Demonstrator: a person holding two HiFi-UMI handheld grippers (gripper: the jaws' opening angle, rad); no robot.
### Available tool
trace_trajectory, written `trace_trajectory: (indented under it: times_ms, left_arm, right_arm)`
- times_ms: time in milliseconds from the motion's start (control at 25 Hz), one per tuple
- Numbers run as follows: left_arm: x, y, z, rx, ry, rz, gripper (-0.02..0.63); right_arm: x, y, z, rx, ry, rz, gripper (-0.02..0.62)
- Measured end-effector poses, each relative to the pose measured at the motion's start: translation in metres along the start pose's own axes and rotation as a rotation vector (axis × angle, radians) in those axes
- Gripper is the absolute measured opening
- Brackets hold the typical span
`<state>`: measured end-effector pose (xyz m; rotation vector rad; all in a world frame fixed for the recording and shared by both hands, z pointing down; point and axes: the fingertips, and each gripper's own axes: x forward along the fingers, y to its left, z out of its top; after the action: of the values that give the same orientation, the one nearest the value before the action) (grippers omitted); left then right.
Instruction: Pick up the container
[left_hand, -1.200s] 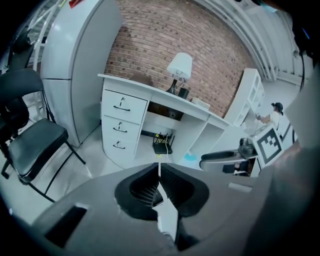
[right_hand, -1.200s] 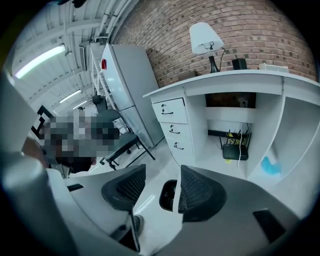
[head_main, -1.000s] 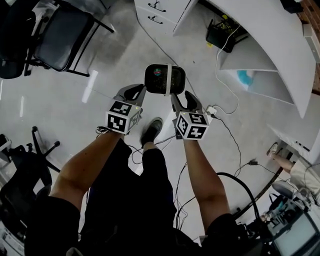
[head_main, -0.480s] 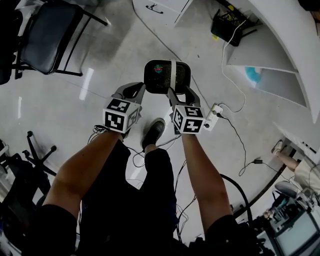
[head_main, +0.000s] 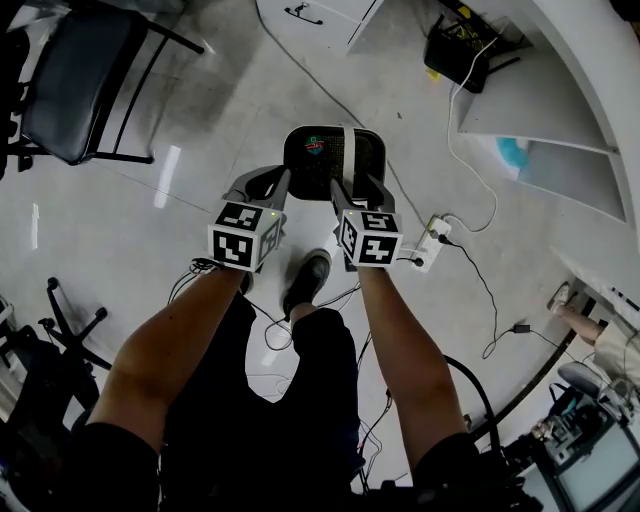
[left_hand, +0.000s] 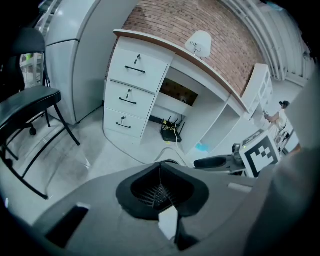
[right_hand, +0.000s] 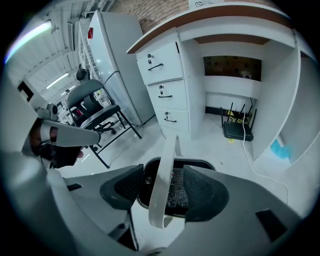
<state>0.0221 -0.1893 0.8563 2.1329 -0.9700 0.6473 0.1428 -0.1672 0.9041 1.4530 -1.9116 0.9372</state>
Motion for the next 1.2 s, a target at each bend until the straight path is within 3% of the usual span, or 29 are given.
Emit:
trace_trajectory:
  times_ms: [520,720,1040,1200]
  left_arm:
    - [0.02,0.015,-0.02,0.066,0.045,-0.023,0.012]
    - [0.015,0.02,-0.021,0.052,0.038,-0.029,0.012]
    - [0.003,0.025,-0.021,0.041,0.032,-0.037,0.012]
    - [-0.009,0.023,-0.008,0.073,0.019,-0.05,0.012]
  right_arm:
    - [0.035,-0.006,-0.021,-0.002,0.034,-0.043,0.207]
    - [0.038,-0.009,-0.025,-0.01,0.05,-0.076,0.055]
    - [0.039,-0.006,-0.026,0.044,0.042,-0.094,0.038]
    - [0.032,-0.003,-0.027,0.047,0.043,-0.105,0.037]
